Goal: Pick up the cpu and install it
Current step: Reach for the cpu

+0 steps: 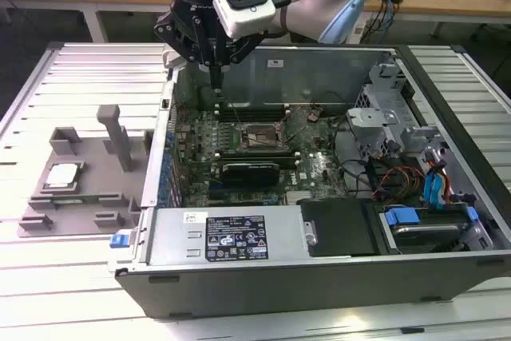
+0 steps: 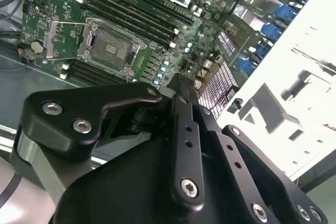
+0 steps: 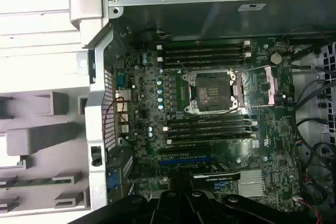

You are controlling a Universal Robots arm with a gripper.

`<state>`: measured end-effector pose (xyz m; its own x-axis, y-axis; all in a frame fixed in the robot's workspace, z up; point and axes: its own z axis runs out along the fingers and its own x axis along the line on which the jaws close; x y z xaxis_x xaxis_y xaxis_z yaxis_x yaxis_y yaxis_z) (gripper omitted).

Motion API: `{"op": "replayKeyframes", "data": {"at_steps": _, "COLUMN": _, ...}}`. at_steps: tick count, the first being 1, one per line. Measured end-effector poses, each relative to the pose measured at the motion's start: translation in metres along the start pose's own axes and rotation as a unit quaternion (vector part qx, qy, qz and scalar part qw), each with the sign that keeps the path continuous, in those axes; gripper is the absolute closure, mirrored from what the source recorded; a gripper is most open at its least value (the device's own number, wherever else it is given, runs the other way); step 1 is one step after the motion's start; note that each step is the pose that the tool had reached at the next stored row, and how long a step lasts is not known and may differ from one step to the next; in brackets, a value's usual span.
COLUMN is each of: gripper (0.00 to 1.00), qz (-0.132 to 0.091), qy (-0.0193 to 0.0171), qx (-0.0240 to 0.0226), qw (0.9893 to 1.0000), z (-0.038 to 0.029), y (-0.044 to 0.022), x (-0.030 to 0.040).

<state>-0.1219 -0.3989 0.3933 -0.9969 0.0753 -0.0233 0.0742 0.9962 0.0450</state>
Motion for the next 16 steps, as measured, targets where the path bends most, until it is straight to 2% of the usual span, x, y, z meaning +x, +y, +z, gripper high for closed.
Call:
{"op": "replayKeyframes", "data": {"at_steps": 8, "gripper": 0.89, "qz": 0.0, "qy": 0.0, "qx": 0.0, "qw": 1.0, "z": 0.0, "y": 0.0, "x": 0.0008}}
{"op": "replayKeyframes", "data": {"at_steps": 16, "gripper": 0.89, "qz": 0.0, "qy": 0.0, "qx": 0.0, "qw": 1.0, "z": -0.0004, "y": -0.0012, "x": 0.0159}}
